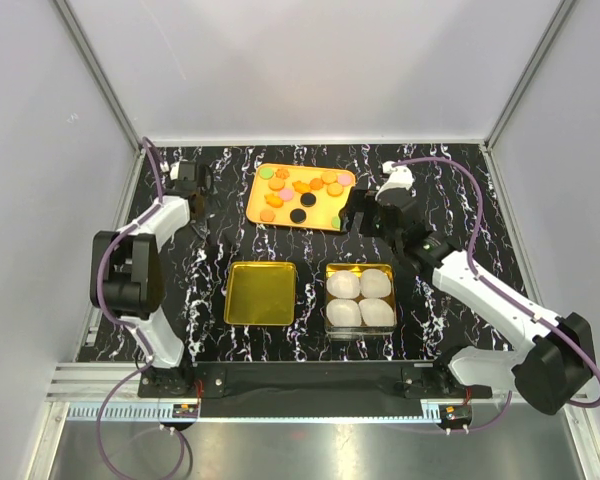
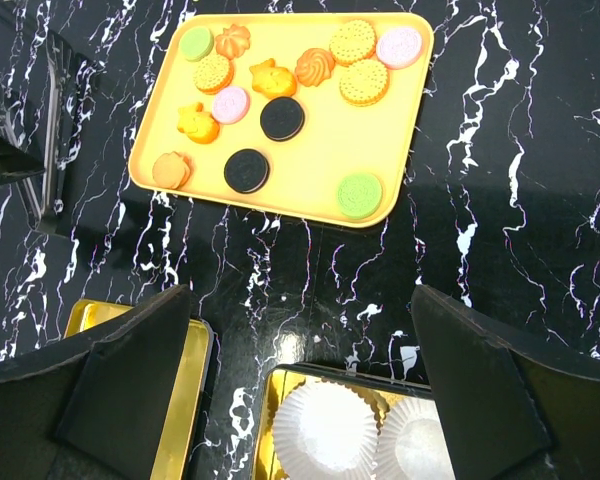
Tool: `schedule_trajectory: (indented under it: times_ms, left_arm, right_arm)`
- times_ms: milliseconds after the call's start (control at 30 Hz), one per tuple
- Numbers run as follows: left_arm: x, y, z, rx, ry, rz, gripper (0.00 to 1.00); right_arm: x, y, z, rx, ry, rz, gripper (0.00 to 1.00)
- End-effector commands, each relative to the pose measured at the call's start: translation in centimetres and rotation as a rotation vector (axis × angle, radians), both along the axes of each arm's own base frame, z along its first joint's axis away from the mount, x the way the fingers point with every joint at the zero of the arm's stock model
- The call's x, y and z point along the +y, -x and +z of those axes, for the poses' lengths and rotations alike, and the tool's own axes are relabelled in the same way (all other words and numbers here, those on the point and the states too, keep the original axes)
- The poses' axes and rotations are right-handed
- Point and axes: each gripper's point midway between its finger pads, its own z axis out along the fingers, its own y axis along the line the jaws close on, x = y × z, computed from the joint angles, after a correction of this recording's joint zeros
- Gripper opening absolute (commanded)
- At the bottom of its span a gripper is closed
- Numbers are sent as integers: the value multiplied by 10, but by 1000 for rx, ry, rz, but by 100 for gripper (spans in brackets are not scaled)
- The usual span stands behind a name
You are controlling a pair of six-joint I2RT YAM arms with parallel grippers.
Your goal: Pack the cookies
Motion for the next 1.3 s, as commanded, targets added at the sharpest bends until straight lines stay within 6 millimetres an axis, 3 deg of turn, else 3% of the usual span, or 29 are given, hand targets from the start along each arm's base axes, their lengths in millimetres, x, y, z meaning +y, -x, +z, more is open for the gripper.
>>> schedule_trajectory:
  times_ms: [0, 167, 467, 867, 933, 1267]
  left_arm:
    - [7, -35, 10, -85, 13, 17, 99]
    - [15, -39, -15, -41, 26, 40, 99]
    - [22, -66, -22, 33, 36, 32, 99]
    - [28, -53, -33, 126, 28, 63, 99]
    - [41, -49, -35, 140, 25, 107, 99]
    - [42, -58, -41, 149, 42, 62, 99]
  right_arm:
    - [-2, 3, 17, -49, -15, 9, 100]
    - [-3, 4, 18, -53, -13, 13, 100]
    - [-6, 8, 27, -69, -20, 12, 100]
    - [-6, 8, 28, -71, -23, 15, 100]
    - [-5, 8, 25, -64, -25, 16, 100]
    - [-7, 9, 28, -71, -24, 13, 100]
